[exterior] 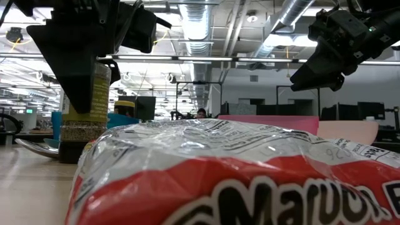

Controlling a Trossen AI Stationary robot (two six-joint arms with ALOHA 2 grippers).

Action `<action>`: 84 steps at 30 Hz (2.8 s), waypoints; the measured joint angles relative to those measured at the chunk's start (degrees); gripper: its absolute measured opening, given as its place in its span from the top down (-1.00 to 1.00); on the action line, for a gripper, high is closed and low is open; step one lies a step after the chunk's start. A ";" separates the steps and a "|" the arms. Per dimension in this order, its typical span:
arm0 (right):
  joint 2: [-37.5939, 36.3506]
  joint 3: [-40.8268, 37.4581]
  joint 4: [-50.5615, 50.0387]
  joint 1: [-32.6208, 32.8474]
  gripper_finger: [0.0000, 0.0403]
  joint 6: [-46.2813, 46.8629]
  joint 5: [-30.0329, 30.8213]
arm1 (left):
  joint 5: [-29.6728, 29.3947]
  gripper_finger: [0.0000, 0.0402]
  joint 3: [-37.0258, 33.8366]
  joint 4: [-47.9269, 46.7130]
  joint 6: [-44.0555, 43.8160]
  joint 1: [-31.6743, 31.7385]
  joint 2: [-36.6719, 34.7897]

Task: Pick & Place Food Item
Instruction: Put the green seasoning bottle into the blue bin

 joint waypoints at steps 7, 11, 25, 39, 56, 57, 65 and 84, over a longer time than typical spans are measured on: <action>-0.01 0.00 0.00 0.01 0.22 0.00 -0.01 | 0.04 -0.06 0.00 0.14 0.16 0.00 0.00; -0.01 0.00 0.00 0.01 0.22 0.02 0.00 | 0.02 0.05 0.04 0.14 0.20 0.00 -0.02; 0.00 0.00 -0.01 0.01 0.22 0.02 0.00 | 0.00 0.08 0.04 0.14 0.20 0.00 -0.02; -0.01 0.00 -0.01 0.00 0.22 0.02 -0.01 | 0.00 0.07 0.04 0.14 0.20 0.00 -0.02; 0.01 0.00 -0.02 -0.01 0.22 0.02 0.00 | -5.71 0.14 -0.02 3.33 2.02 -0.02 -12.66; 0.00 0.00 -0.02 -0.01 0.22 0.03 0.00 | -7.32 0.14 0.00 3.89 2.85 -0.02 -13.70; 0.00 0.00 0.01 -0.01 0.22 0.02 0.00 | -20.14 0.14 0.00 8.86 11.22 -0.02 -18.98; -0.01 0.00 0.08 -0.01 0.22 2.56 0.17 | -38.01 0.13 -10.49 33.69 30.07 2.89 -18.99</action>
